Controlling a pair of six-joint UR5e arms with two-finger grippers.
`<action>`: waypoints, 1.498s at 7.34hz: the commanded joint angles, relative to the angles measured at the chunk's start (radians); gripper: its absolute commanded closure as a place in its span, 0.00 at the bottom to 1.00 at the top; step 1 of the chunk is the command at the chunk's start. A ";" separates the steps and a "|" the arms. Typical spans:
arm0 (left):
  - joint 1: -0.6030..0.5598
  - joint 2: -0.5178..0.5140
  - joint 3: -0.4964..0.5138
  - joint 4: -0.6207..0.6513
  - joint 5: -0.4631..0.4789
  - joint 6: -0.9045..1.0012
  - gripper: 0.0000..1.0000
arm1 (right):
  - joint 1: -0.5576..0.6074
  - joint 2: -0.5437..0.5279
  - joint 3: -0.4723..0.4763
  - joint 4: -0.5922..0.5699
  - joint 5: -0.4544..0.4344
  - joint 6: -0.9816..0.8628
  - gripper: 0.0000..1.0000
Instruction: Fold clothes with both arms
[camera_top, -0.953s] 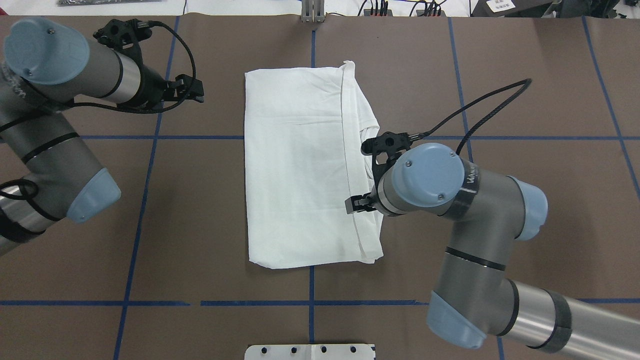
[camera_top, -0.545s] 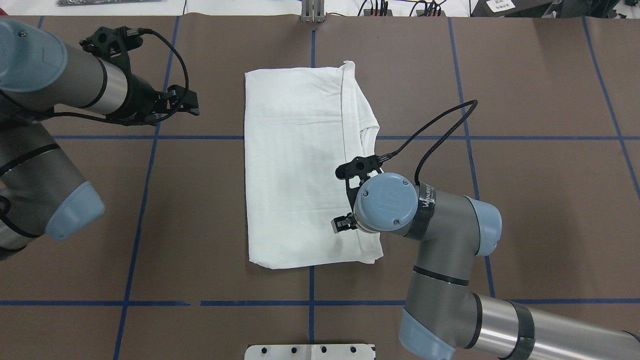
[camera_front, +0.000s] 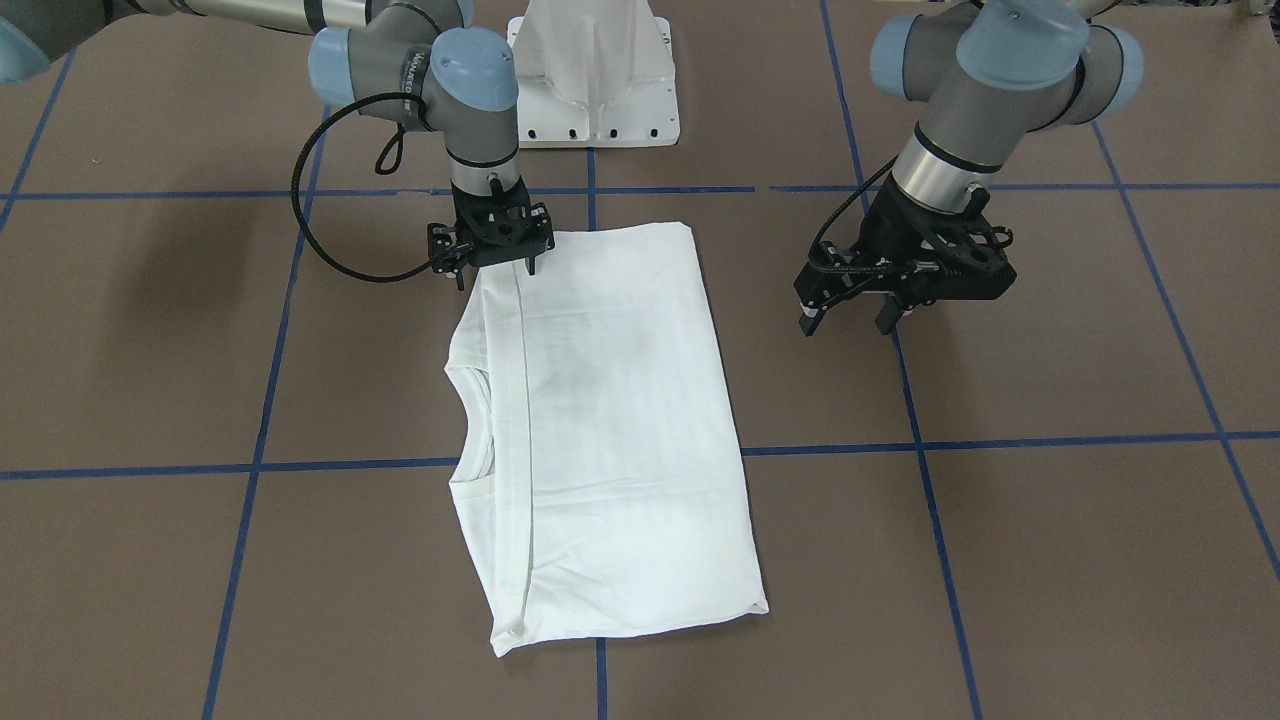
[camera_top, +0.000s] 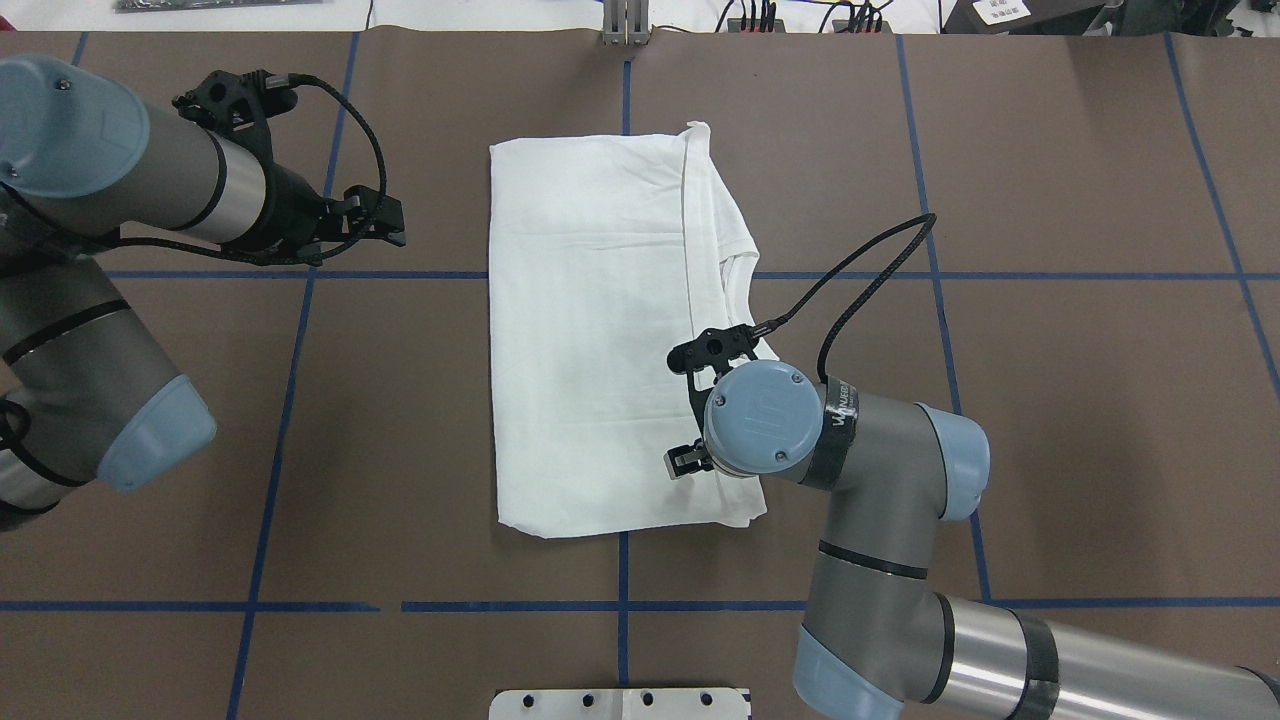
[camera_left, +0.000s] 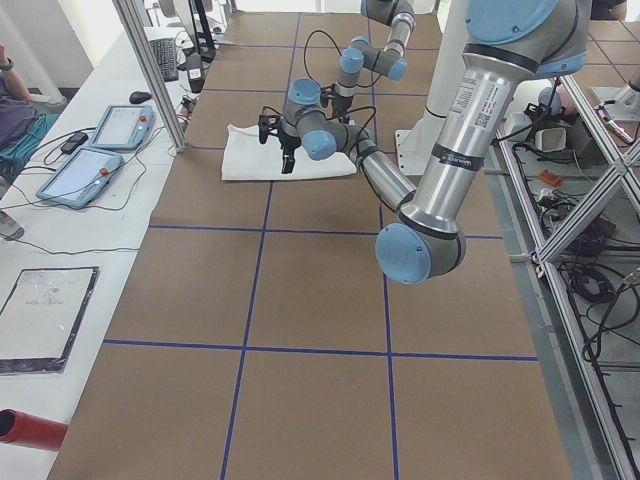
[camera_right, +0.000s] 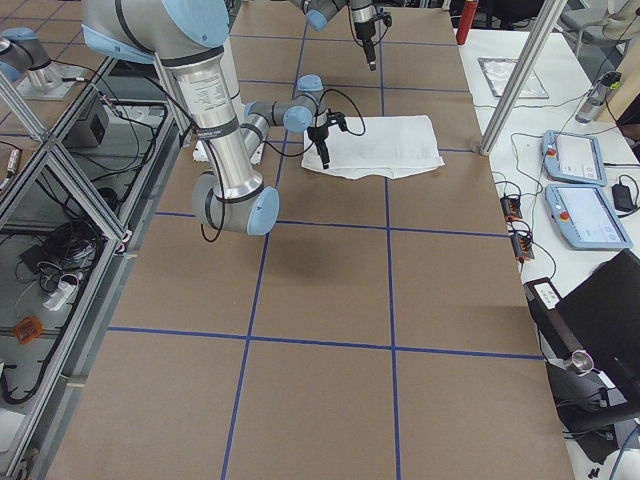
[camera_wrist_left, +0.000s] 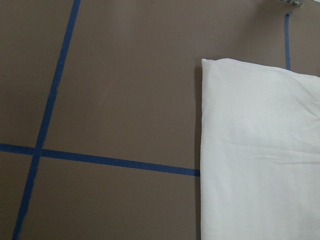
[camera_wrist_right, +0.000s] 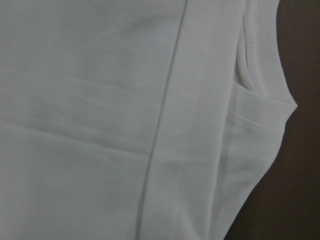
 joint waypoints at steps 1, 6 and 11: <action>0.007 0.000 0.001 0.000 0.000 -0.002 0.00 | -0.003 -0.013 -0.009 -0.006 0.001 -0.002 0.00; 0.040 -0.011 0.012 -0.011 0.002 -0.035 0.00 | 0.025 -0.020 -0.009 -0.006 0.005 -0.040 0.00; 0.051 -0.033 0.012 -0.011 0.000 -0.058 0.00 | 0.071 -0.140 0.069 0.000 0.014 -0.124 0.00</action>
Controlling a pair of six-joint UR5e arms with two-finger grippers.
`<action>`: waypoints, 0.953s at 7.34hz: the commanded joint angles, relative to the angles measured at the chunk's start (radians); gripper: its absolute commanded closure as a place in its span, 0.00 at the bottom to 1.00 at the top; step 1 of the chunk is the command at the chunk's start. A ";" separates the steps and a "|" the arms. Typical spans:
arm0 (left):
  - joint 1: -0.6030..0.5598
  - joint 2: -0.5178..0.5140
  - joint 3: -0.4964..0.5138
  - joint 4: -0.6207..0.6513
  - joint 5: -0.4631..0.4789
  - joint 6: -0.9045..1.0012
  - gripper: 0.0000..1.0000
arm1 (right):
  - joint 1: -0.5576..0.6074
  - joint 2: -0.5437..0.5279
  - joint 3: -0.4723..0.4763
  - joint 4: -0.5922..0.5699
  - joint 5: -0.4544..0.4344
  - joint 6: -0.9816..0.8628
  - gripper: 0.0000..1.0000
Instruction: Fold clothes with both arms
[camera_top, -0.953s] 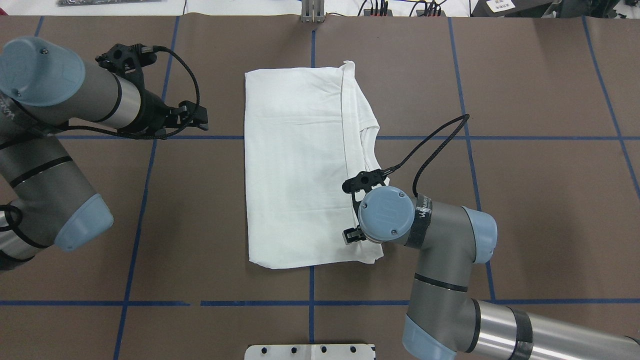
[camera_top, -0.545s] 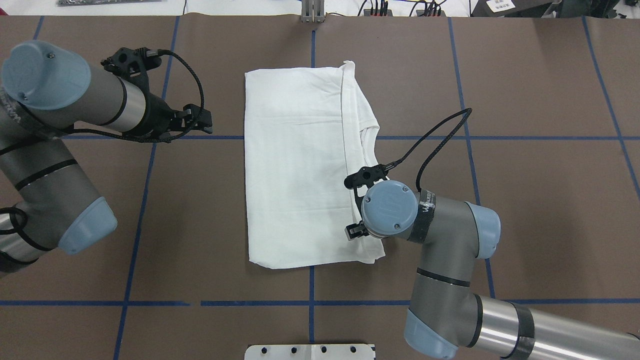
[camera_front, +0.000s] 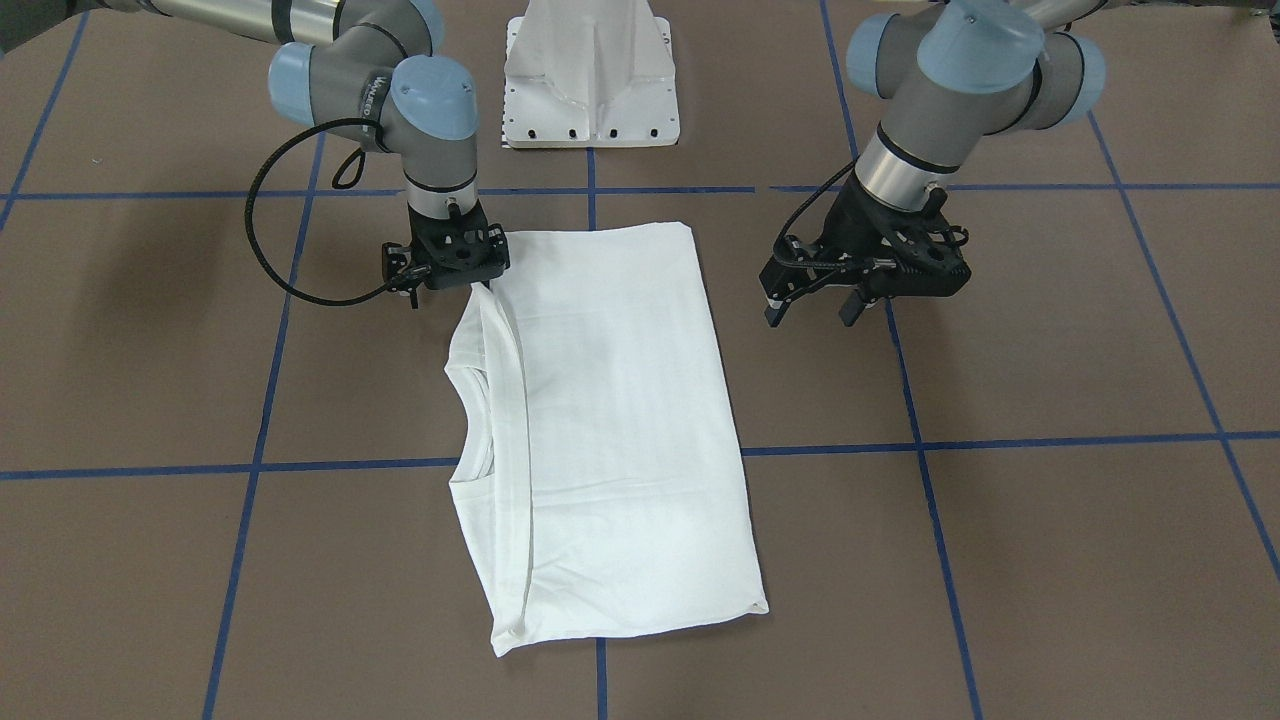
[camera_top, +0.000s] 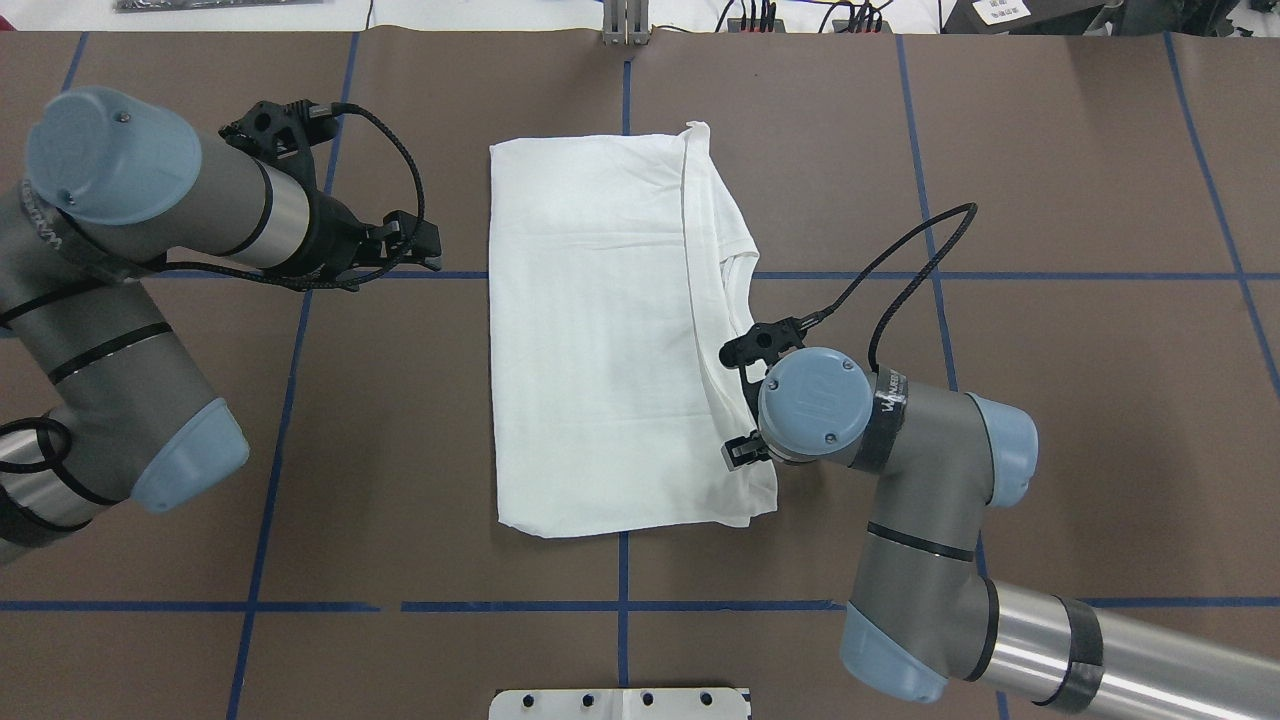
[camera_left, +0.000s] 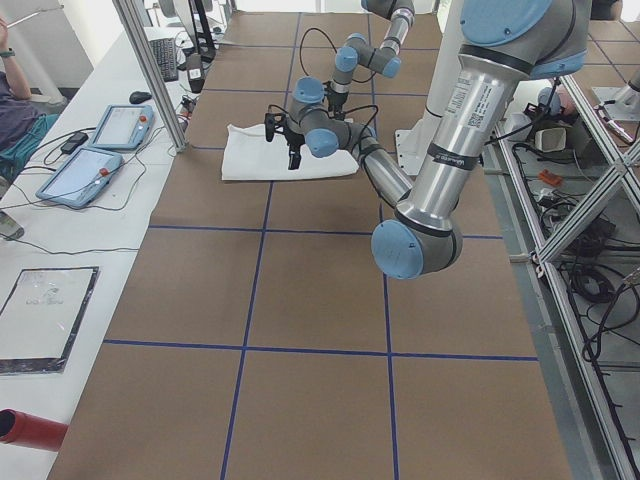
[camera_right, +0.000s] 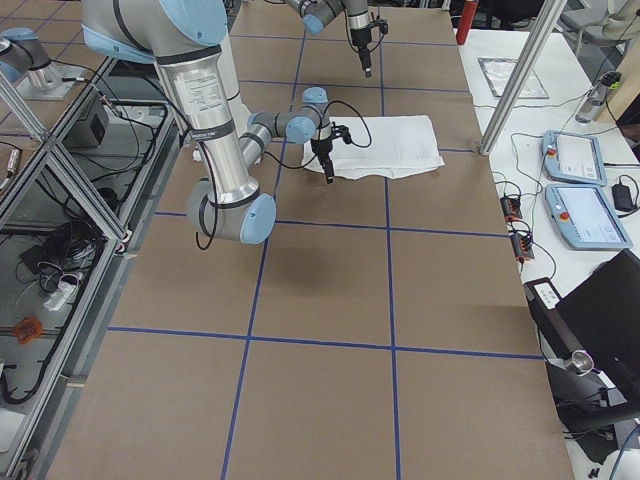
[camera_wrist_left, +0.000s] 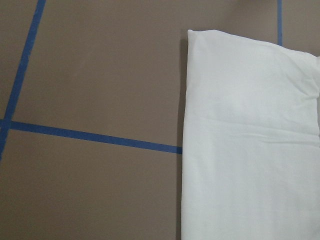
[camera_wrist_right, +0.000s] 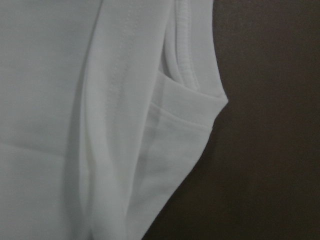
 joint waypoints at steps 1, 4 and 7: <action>0.018 -0.009 0.002 0.002 0.003 -0.017 0.00 | 0.028 -0.084 0.055 0.007 0.014 -0.044 0.00; 0.020 -0.010 0.002 0.002 0.001 -0.019 0.00 | 0.057 -0.090 0.083 0.013 0.035 -0.043 0.00; 0.104 0.003 -0.015 -0.008 0.000 -0.127 0.00 | 0.112 -0.068 0.182 0.011 0.118 -0.002 0.00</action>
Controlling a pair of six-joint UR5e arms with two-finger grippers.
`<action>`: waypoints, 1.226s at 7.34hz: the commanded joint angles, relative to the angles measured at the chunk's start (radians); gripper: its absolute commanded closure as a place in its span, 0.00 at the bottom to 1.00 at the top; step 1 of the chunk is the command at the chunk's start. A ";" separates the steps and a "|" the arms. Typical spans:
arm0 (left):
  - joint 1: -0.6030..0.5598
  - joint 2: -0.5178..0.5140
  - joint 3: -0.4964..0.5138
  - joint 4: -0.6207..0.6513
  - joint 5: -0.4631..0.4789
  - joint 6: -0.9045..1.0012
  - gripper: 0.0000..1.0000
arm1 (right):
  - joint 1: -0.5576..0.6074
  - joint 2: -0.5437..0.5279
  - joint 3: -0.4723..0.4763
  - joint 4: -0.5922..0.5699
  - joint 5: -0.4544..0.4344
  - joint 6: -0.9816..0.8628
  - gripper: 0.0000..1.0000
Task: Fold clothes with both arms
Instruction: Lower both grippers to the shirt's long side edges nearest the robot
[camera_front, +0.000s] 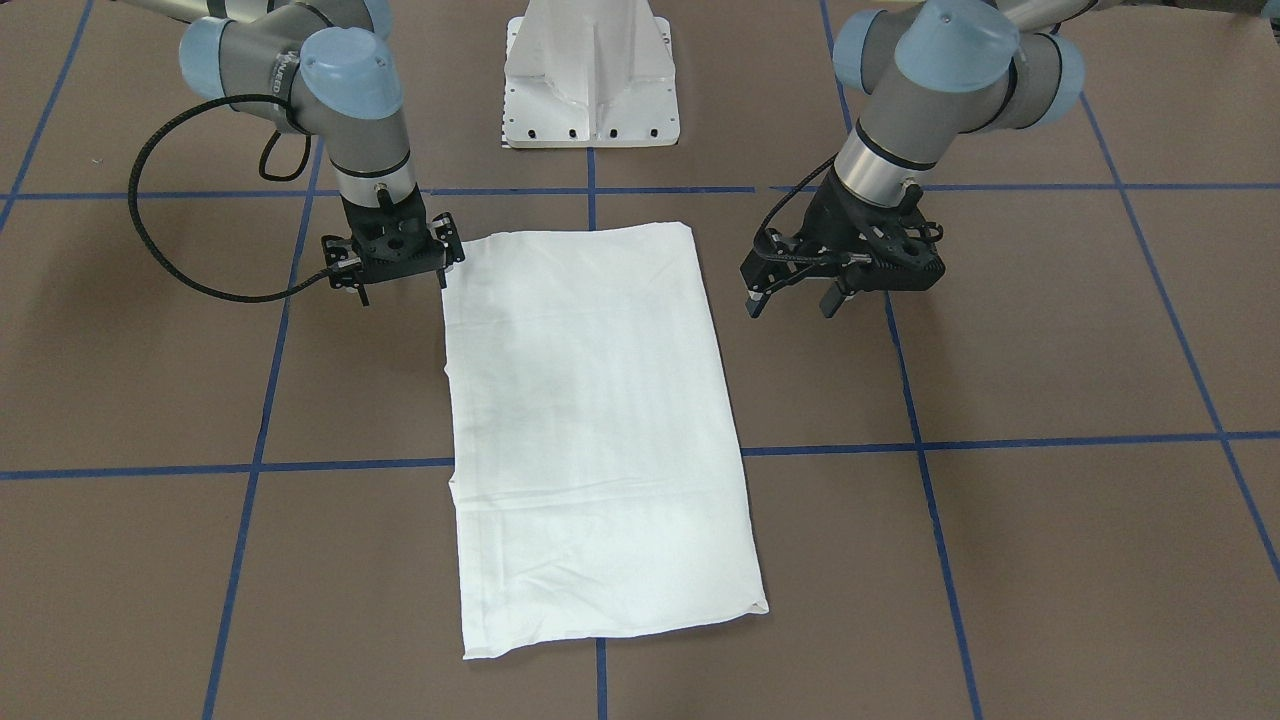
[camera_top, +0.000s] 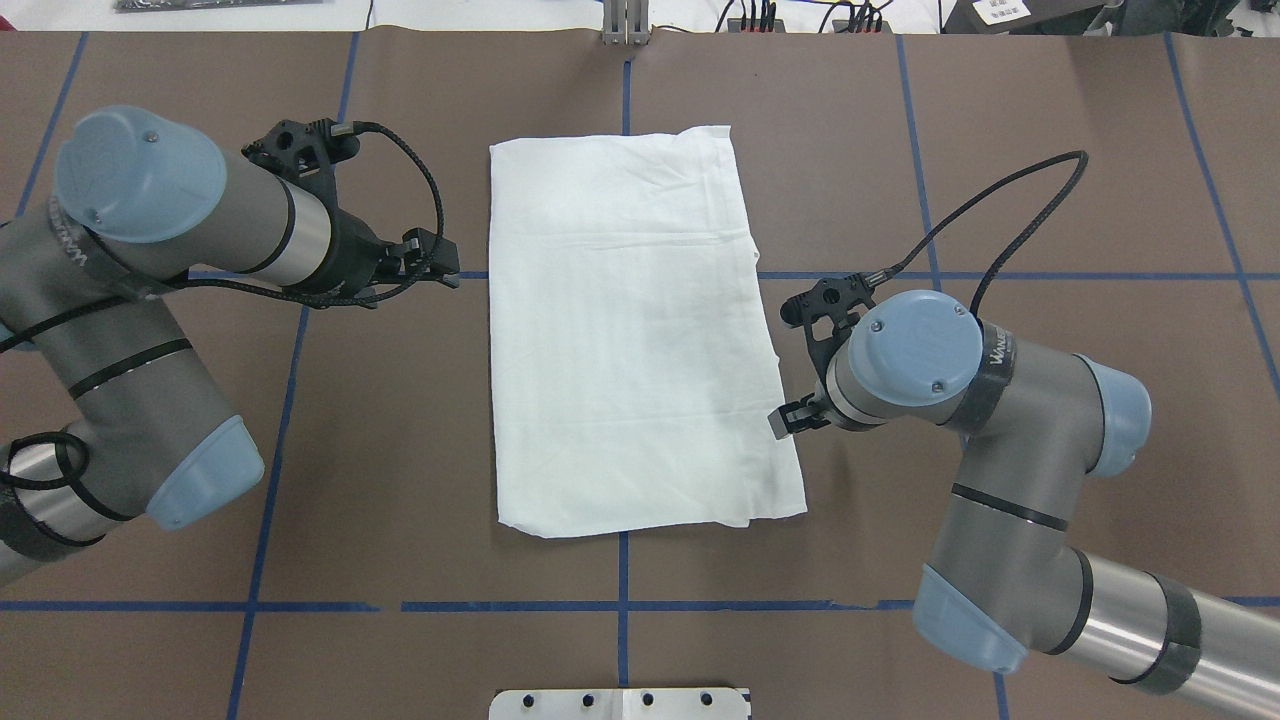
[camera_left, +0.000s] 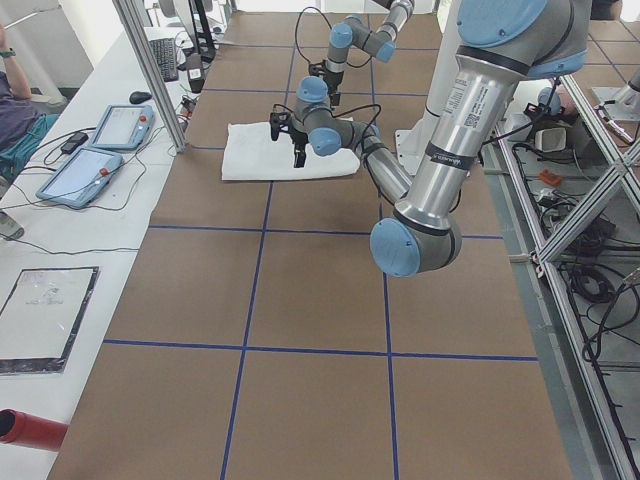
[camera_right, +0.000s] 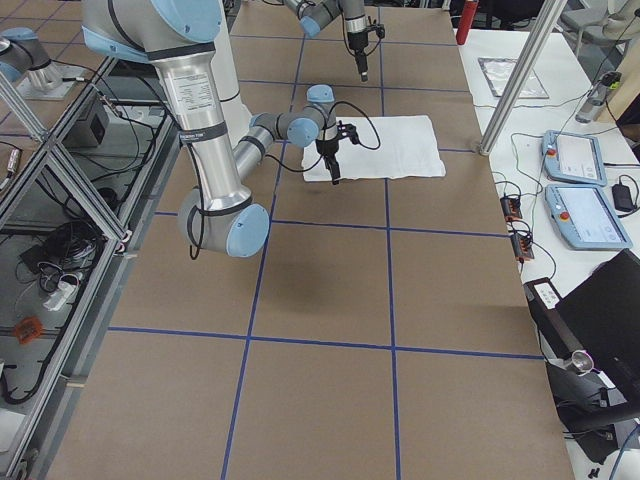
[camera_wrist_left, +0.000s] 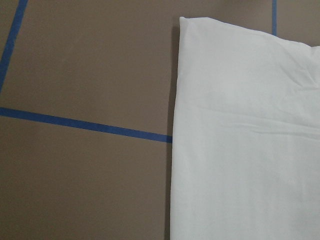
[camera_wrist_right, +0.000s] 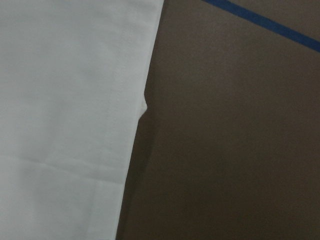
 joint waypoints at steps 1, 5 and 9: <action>0.135 0.011 -0.017 -0.035 0.012 -0.239 0.00 | 0.037 0.006 0.055 0.000 0.069 0.072 0.00; 0.390 0.011 -0.005 -0.054 0.218 -0.533 0.00 | 0.034 0.007 0.063 0.065 0.114 0.197 0.00; 0.410 -0.001 0.035 -0.014 0.233 -0.539 0.10 | 0.034 0.007 0.063 0.065 0.114 0.198 0.00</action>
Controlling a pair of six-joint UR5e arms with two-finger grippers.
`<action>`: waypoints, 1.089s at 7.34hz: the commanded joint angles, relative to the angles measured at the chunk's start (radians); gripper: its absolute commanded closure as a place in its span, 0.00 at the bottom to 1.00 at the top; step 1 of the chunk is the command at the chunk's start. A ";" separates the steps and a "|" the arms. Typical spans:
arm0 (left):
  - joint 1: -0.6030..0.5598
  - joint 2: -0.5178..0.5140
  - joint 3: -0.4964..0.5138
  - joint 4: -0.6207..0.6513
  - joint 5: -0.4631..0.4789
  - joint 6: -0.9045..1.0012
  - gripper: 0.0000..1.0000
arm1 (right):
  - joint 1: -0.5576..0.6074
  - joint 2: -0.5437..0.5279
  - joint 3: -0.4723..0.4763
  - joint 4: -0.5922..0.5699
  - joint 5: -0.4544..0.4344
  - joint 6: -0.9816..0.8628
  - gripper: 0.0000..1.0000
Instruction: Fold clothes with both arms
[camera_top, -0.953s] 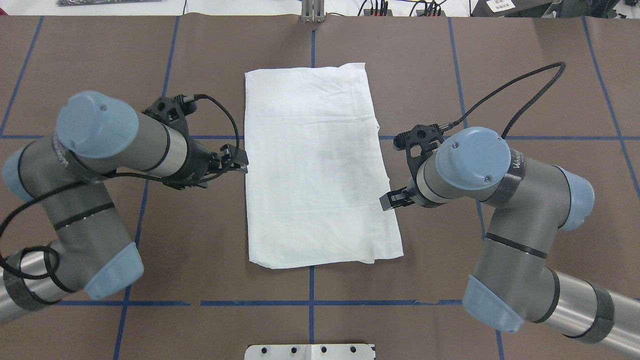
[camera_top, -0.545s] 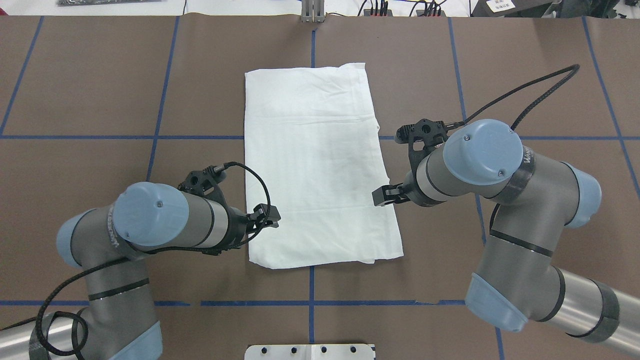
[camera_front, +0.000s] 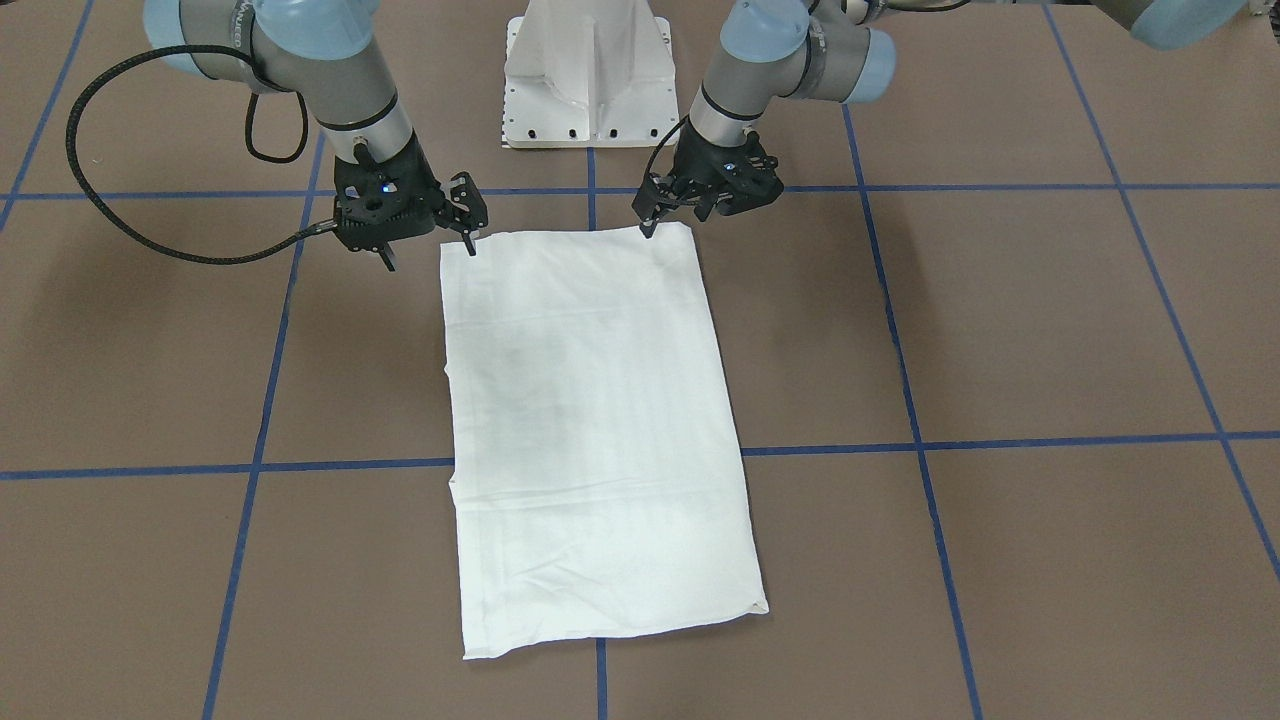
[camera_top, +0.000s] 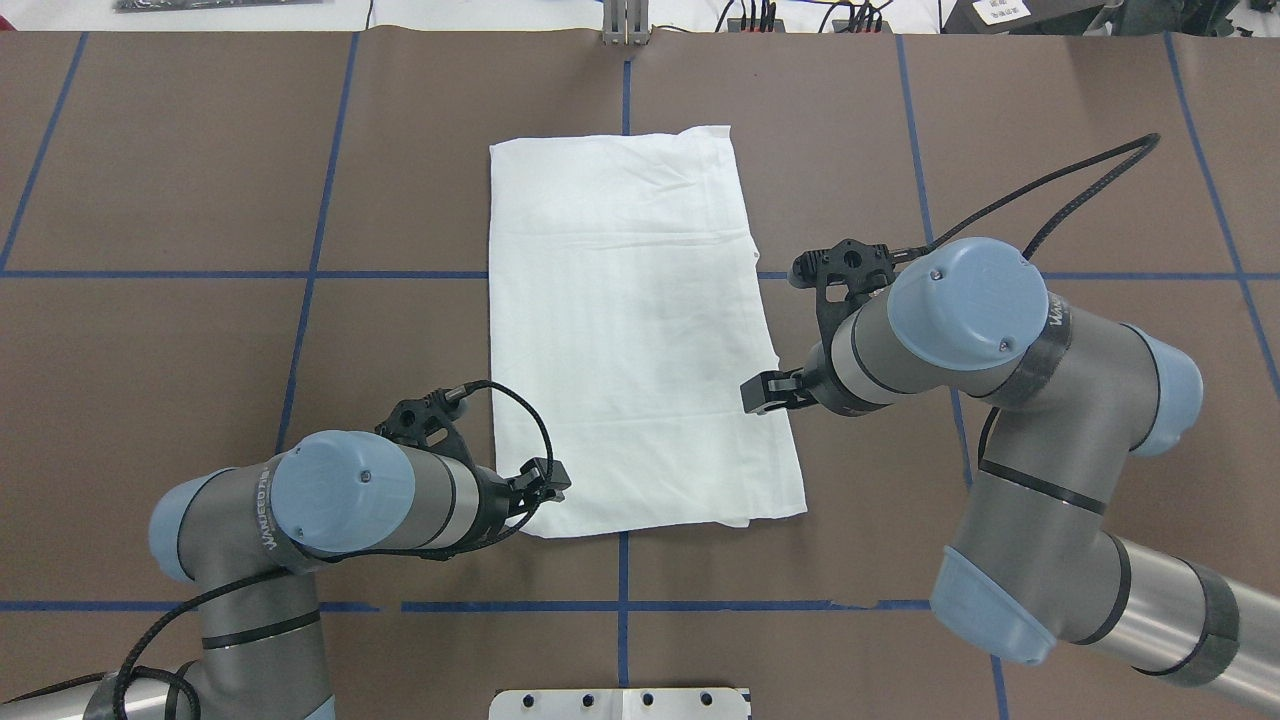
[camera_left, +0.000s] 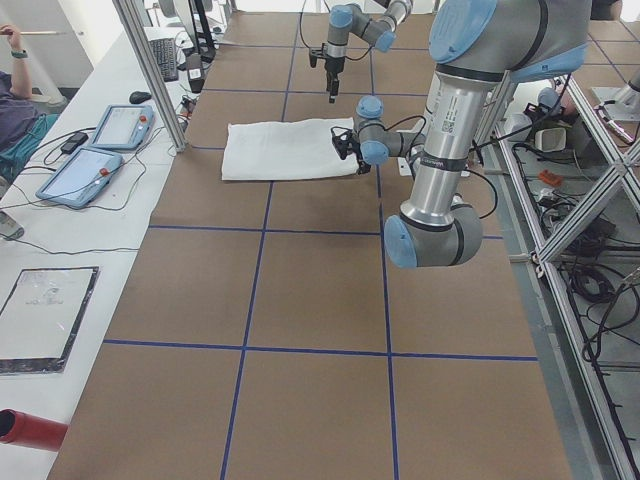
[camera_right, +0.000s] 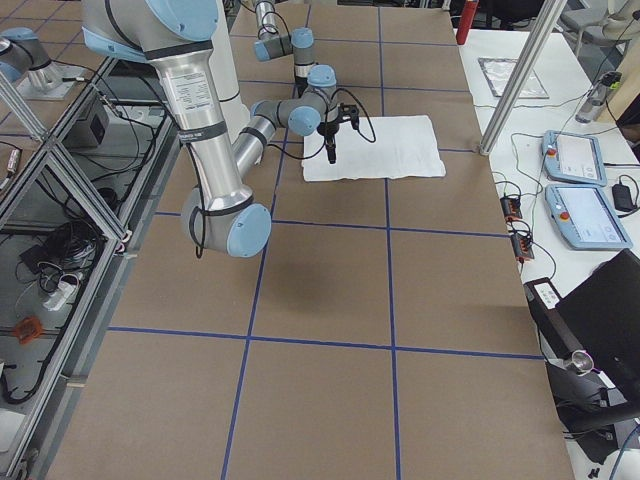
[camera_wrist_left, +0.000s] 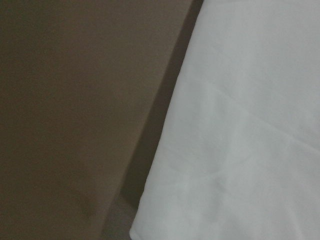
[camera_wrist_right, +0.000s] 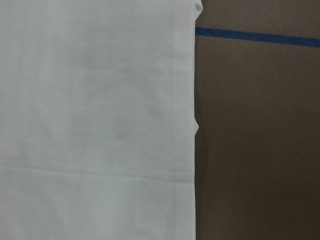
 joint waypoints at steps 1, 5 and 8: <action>0.003 -0.013 0.007 0.038 0.002 -0.002 0.14 | 0.000 0.000 0.000 0.000 0.000 0.000 0.00; 0.000 -0.011 0.014 0.044 0.002 -0.002 0.34 | 0.001 0.000 0.000 0.000 0.000 0.000 0.00; 0.001 -0.013 0.023 0.042 0.002 -0.002 0.44 | 0.003 0.000 0.000 0.000 0.000 0.000 0.00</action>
